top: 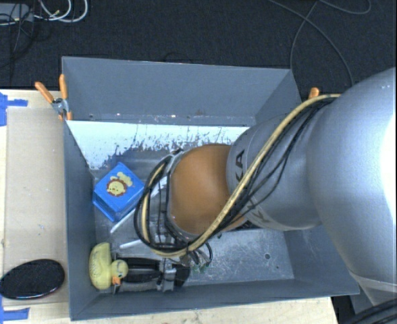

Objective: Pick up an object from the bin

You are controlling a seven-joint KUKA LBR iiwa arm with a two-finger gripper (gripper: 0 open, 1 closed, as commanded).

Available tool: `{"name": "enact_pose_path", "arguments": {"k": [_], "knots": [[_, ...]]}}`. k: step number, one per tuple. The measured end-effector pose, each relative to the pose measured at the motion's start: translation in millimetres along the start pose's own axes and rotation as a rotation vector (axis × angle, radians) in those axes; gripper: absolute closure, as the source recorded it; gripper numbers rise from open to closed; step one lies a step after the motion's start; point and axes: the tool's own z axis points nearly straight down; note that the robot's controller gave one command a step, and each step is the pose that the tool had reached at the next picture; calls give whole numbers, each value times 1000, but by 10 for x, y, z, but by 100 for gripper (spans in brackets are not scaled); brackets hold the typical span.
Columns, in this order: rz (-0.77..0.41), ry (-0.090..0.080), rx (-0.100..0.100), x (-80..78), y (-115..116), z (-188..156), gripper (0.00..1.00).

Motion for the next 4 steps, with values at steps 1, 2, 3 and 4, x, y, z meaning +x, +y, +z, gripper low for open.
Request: {"name": "enact_pose_path", "arguments": {"k": [1, 2, 3, 4], "knots": [[-99, 9, 1, 91, -1, 134, 0], [131, -2, -1, 39, -81, 412, 0], [54, -7, -2, 25, -97, 492, 100], [39, -6, -2, 27, -100, 476, 100]]}}
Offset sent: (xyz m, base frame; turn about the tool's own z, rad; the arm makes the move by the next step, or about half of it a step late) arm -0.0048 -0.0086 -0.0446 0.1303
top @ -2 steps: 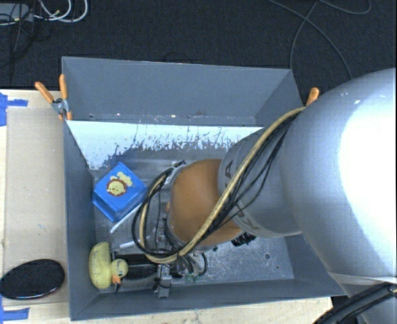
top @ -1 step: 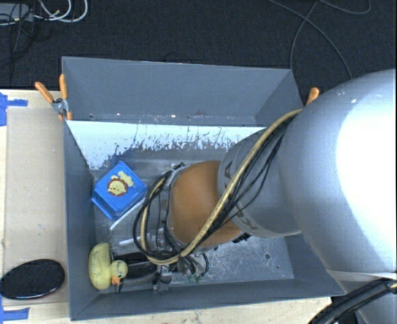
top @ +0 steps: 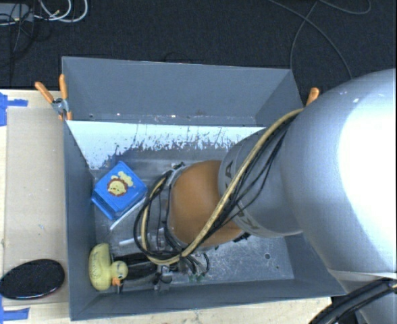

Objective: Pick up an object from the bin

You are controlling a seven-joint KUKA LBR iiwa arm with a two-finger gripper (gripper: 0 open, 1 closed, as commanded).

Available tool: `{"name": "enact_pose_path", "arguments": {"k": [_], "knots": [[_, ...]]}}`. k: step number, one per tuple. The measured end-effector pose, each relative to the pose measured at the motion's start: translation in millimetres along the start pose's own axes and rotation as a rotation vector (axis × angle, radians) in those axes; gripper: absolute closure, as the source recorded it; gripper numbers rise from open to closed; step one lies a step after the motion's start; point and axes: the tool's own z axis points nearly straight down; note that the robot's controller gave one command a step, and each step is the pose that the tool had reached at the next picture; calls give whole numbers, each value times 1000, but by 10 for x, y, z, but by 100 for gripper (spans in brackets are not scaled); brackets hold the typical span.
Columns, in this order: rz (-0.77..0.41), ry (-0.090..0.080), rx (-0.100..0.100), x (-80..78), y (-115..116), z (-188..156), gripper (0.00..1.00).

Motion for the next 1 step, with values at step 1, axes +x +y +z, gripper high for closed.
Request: {"name": "enact_pose_path", "arguments": {"k": [1], "knots": [[2, 12, 3, 30, -11, -368, 100]]}}
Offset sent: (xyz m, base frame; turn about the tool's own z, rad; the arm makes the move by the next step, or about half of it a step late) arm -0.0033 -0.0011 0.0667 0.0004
